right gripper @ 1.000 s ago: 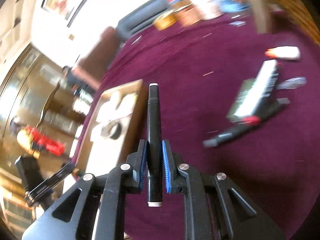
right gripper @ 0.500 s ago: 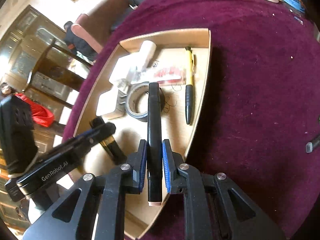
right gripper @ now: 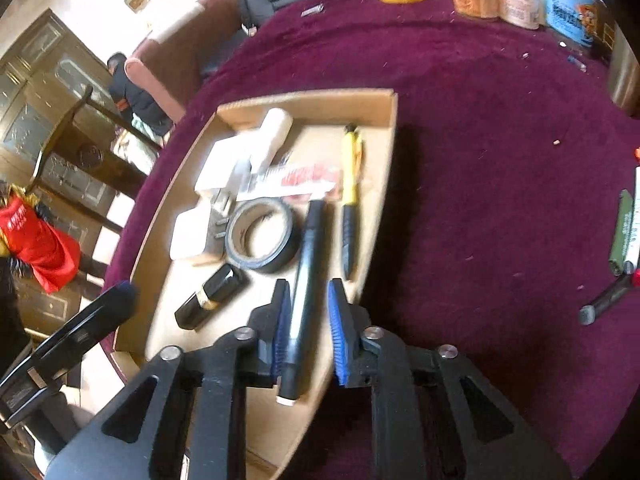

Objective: Organize rigid objects
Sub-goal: 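Lower marker into box with right gripper while left gripper releases lipstick case there, then withdraw both grippers from the box toward the remaining markers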

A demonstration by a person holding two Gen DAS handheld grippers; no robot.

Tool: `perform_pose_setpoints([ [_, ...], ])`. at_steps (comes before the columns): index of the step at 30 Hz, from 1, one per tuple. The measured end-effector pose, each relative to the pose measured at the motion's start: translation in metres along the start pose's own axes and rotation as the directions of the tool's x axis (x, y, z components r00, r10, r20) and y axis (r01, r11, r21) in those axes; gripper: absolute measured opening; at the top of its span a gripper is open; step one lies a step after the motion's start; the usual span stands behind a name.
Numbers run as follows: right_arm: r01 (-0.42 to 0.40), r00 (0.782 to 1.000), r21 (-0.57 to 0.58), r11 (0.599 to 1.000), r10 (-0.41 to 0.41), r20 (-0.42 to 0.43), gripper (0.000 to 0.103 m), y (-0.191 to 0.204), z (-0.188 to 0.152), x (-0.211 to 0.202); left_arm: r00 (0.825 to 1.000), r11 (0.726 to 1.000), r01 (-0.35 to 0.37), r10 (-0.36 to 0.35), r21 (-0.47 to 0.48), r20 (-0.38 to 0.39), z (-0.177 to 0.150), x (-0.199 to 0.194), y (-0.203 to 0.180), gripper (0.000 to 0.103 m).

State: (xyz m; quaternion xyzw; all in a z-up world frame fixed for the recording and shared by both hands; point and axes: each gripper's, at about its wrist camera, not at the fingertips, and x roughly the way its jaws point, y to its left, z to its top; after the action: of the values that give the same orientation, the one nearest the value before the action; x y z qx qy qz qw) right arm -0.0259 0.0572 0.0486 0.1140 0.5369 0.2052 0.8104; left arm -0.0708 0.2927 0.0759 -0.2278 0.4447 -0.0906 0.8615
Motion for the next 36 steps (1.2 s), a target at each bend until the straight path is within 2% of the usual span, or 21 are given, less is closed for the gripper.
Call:
perform_pose_setpoints([
  [2, 0.012, 0.998, 0.003, 1.0, -0.012, 0.054, 0.019, -0.013, 0.002, -0.018, 0.999, 1.0, -0.007, 0.007, 0.007, 0.046, -0.006, -0.019, -0.001, 0.059],
  [6, -0.001, 0.987, 0.008, 1.0, 0.0, 0.164, 0.019, -0.034, 0.0, -0.056, 0.995, 0.999, -0.034, 0.031, 0.024, 0.099, -0.018, -0.039, -0.005, 0.062],
  [9, 0.071, 0.952, -0.023, 0.997, -0.06, 0.3, 0.019, -0.051, -0.01, -0.101, 0.99, 0.997, -0.057, 0.05, 0.045, 0.129, -0.025, -0.045, -0.015, 0.062],
  [11, 0.173, 0.901, -0.043, 0.984, -0.141, 0.409, 0.02, -0.058, -0.022, -0.131, 0.985, 0.996, -0.06, 0.047, 0.073, 0.167, -0.032, -0.05, -0.028, 0.062],
  [13, 0.248, 0.851, -0.048, 0.968, -0.193, 0.489, 0.045, -0.065, -0.034, -0.152, 0.978, 0.994, -0.044, 0.022, 0.103, 0.21, -0.039, -0.055, -0.041, 0.062],
  [14, 0.279, 0.817, -0.03, 0.96, -0.221, 0.532, 0.08, -0.074, -0.042, -0.163, 0.971, 0.991, -0.038, 0.006, 0.129, 0.237, -0.044, -0.058, -0.052, 0.062],
  [15, 0.29, 0.791, -0.004, 0.957, -0.237, 0.564, 0.099, -0.084, -0.048, -0.171, 0.968, 0.988, -0.039, 0.0, 0.147, 0.252, -0.047, -0.059, -0.06, 0.063],
  [16, 0.285, 0.769, 0.045, 0.957, -0.257, 0.585, 0.102, -0.102, -0.053, -0.176, 0.964, 0.985, -0.04, -0.007, 0.17, 0.264, -0.051, -0.059, -0.069, 0.069],
  [17, 0.28, 0.777, 0.08, 0.957, -0.275, 0.567, 0.102, -0.116, -0.052, -0.177, 0.963, 0.978, -0.04, -0.017, 0.204, 0.269, -0.055, -0.057, -0.082, 0.078],
  [19, 0.232, 0.843, 0.143, 0.962, -0.272, 0.464, 0.102, -0.151, -0.045, -0.168, 0.968, 0.967, -0.035, -0.029, 0.252, 0.248, -0.061, -0.05, -0.102, 0.079],
  [20, 0.202, 0.869, 0.187, 0.961, -0.264, 0.418, 0.102, -0.172, -0.041, -0.163, 0.975, 0.958, -0.027, -0.038, 0.286, 0.218, -0.064, -0.041, -0.116, 0.079],
  [21, 0.192, 0.875, 0.232, 0.954, -0.273, 0.401, 0.102, -0.19, -0.041, -0.159, 0.98, 0.952, -0.019, -0.042, 0.305, 0.194, -0.067, -0.035, -0.125, 0.079],
  [24, 0.189, 0.872, 0.301, 0.935, -0.3, 0.386, 0.102, -0.23, -0.039, -0.153, 0.994, 0.936, 0.018, -0.054, 0.351, 0.092, -0.075, -0.005, -0.155, 0.079],
  [27, 0.14, 0.876, 0.363, 0.921, -0.286, 0.389, 0.101, -0.264, -0.034, -0.145, 0.999, 0.921, 0.035, -0.038, 0.389, 0.001, -0.083, 0.029, -0.184, 0.079],
  [29, 0.133, 0.869, 0.375, 0.917, -0.29, 0.4, 0.101, -0.276, -0.028, -0.14, 0.999, 0.897, 0.025, -0.009, 0.44, -0.039, -0.089, 0.052, -0.206, 0.079],
  [32, 0.129, 0.855, 0.393, 0.91, -0.303, 0.42, 0.101, -0.292, -0.029, -0.131, 0.997, 0.857, 0.003, 0.035, 0.515, -0.065, -0.094, 0.083, -0.236, 0.079],
  [34, 0.088, 0.873, 0.418, 0.904, -0.272, 0.406, 0.101, -0.301, -0.029, -0.127, 0.996, 0.833, -0.012, 0.061, 0.554, -0.069, -0.095, 0.101, -0.251, 0.079],
  [36, 0.05, 0.868, 0.433, 0.9, -0.254, 0.427, 0.101, -0.307, -0.032, -0.133, 0.995, 0.797, -0.021, 0.076, 0.604, -0.066, -0.097, 0.12, -0.268, 0.079],
])
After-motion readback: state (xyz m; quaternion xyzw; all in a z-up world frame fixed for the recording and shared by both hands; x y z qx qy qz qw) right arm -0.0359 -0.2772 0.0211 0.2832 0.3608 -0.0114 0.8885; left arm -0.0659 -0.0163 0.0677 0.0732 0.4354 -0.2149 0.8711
